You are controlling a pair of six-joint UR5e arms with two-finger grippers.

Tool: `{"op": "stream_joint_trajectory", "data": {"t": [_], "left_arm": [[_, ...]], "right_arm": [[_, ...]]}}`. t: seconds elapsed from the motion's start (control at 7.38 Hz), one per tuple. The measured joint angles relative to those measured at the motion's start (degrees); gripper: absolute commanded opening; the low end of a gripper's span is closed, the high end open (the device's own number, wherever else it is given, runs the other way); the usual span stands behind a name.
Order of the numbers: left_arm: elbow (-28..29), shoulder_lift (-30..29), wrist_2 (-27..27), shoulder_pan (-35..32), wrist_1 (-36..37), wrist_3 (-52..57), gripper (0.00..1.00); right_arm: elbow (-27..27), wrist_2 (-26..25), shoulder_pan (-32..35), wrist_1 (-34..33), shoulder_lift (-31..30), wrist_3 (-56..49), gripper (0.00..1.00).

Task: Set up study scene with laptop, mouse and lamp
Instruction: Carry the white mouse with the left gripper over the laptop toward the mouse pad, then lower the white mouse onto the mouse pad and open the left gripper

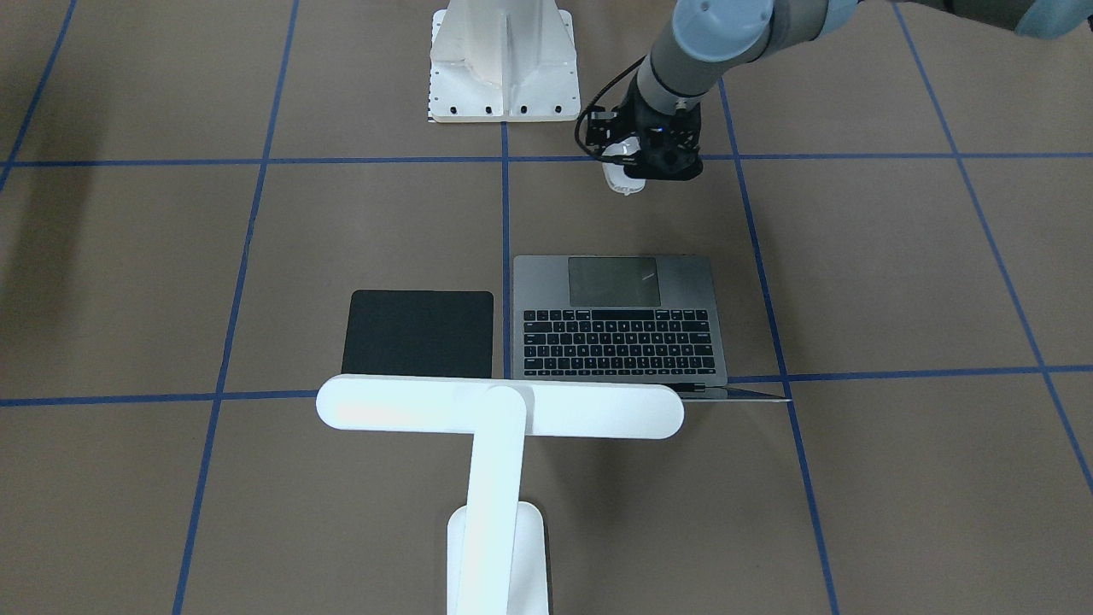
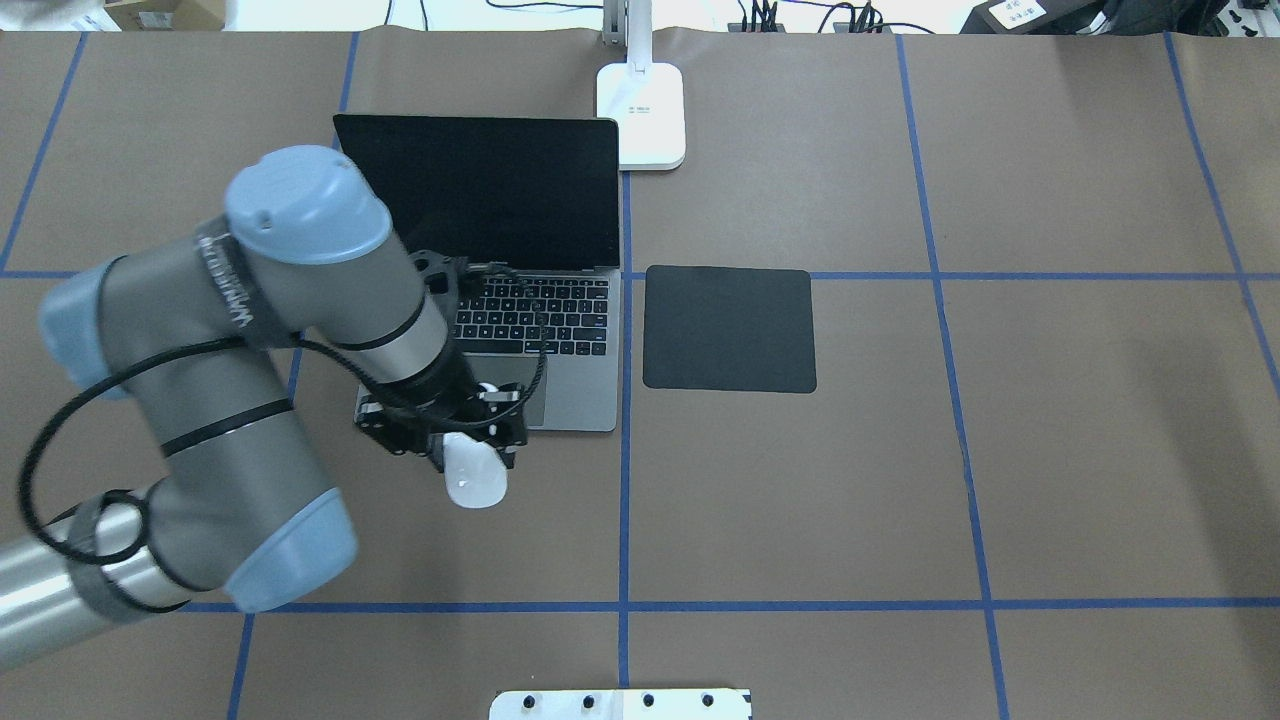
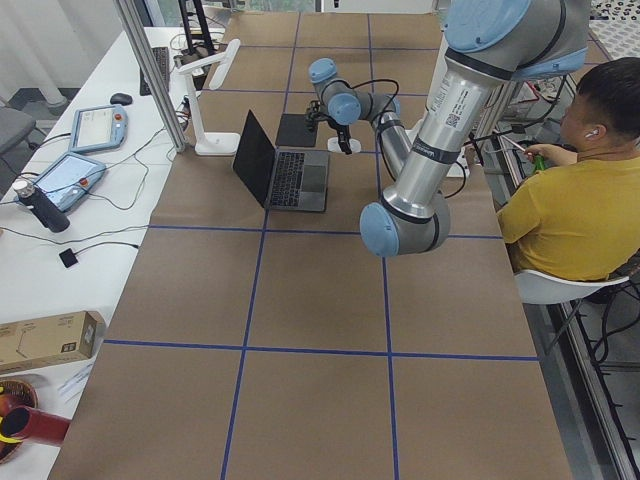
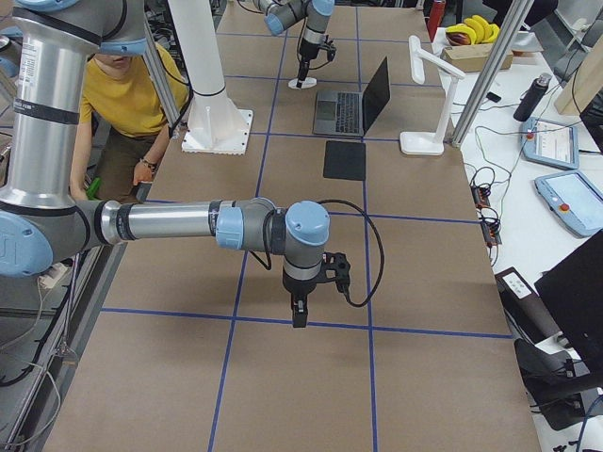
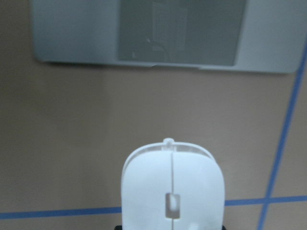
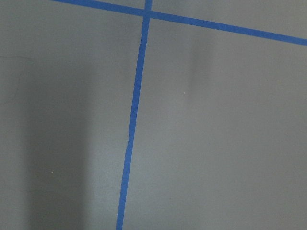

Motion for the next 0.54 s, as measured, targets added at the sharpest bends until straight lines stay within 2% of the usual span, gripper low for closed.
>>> {"op": "stream_joint_trajectory", "data": {"t": [0.27,0.54], "left_arm": [[16.36,-13.67,1.38,-0.20,-1.17,0.28,0.16],[34.83,-24.35,2.76,-0.22,-9.57,0.22,0.18]], "right_arm": [[-0.31,0.06,0.00,0.00,0.03,0.01,1.00],[-0.52,0.09,0.00,0.00,0.09,0.02,1.00]]}}
